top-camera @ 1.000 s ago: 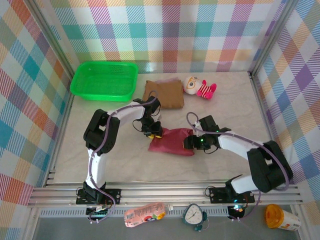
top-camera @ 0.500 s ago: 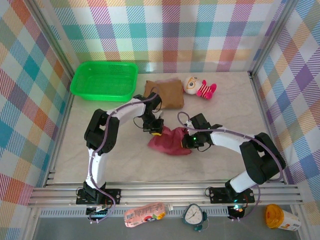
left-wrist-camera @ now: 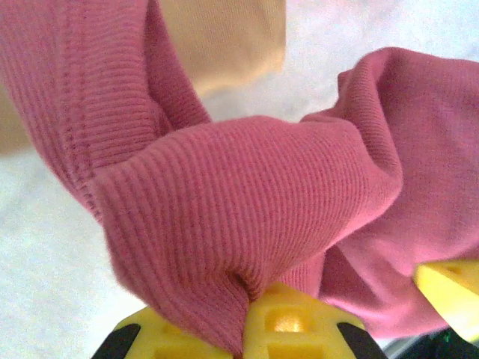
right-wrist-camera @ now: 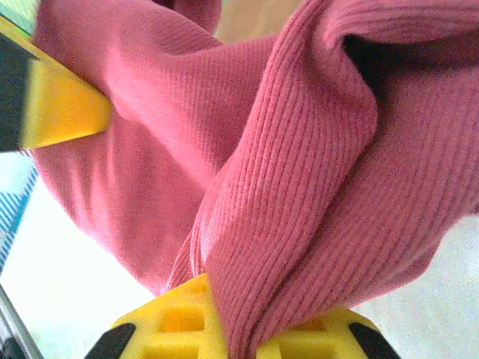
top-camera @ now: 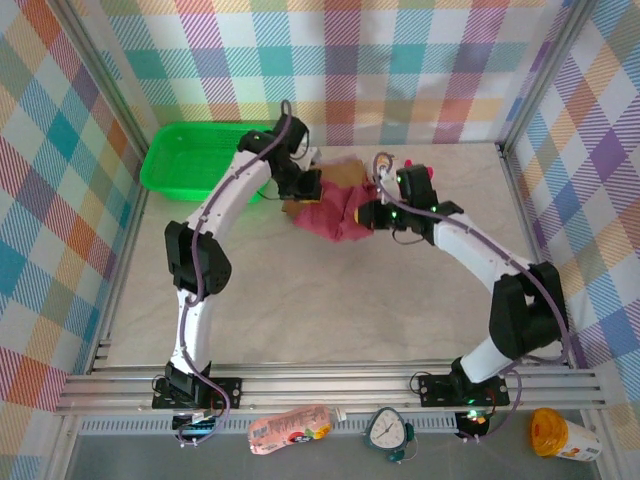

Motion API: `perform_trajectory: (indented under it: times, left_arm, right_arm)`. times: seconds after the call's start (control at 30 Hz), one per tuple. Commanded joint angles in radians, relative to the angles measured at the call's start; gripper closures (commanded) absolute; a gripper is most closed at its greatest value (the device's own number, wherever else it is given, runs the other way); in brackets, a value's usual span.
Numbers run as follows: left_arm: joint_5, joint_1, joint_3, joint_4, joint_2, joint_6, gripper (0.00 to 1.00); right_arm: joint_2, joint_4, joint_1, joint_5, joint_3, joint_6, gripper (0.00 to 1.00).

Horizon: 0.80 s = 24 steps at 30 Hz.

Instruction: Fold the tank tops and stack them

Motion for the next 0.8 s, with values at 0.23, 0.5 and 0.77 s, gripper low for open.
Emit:
perform_trajectory:
  times: [0.23,0.5,0.77]
  left_arm:
    - [-0.011,0.143,0.257,0.062,0.207,0.090,1.00]
    - [0.042,0.183,0.393,0.123,0.422,0.055,0.90]
    - [-0.033,0.193,0.393,0.125,0.473,0.048,0.74]
  right_arm:
    - [0.375,0.053,-0.058,-0.081,0.435,-0.122,1.00]
    - [0.601,-0.044,-0.090,-0.113,0.612,-0.085,0.95]
    - [0.629,-0.147,-0.098,-0.097,0.598,-0.076,0.85]
